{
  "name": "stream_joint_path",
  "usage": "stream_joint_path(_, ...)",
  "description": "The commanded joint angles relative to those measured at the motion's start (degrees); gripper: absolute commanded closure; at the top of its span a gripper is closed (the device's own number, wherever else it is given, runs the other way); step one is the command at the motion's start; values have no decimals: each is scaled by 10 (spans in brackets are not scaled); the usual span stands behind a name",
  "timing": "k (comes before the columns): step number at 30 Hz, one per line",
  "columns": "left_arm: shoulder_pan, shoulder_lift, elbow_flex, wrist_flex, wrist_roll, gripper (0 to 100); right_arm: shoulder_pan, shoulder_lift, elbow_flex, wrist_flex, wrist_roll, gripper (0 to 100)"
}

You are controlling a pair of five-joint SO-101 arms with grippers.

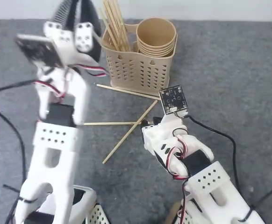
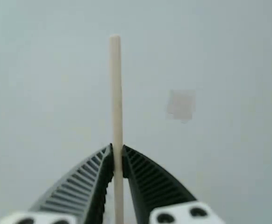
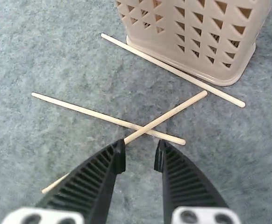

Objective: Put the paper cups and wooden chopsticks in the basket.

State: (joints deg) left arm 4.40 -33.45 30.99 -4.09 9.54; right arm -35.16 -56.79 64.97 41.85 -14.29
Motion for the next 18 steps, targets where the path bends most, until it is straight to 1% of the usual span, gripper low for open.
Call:
stream_joint_path(1,27,23,29,-120,-4,988,7,-19,-4,1,29,886)
stream_joint_path(4,29,75,17,-151,-4,988,7,-18,-3,2,31,887)
stream_joint_path(9,28,152,-15,-153,-4,988,7,-18,-3,2,31,887)
stream_joint_path(15,25,215,-61,-154,-9,986,7,-15,-3,2,32,887)
stream_joint_path(17,24,229,-68,-154,-23,952,7,-15,-3,2,32,887)
stream_joint_path(18,21,235,-69,-152,-24,919,7,-15,-3,2,32,887)
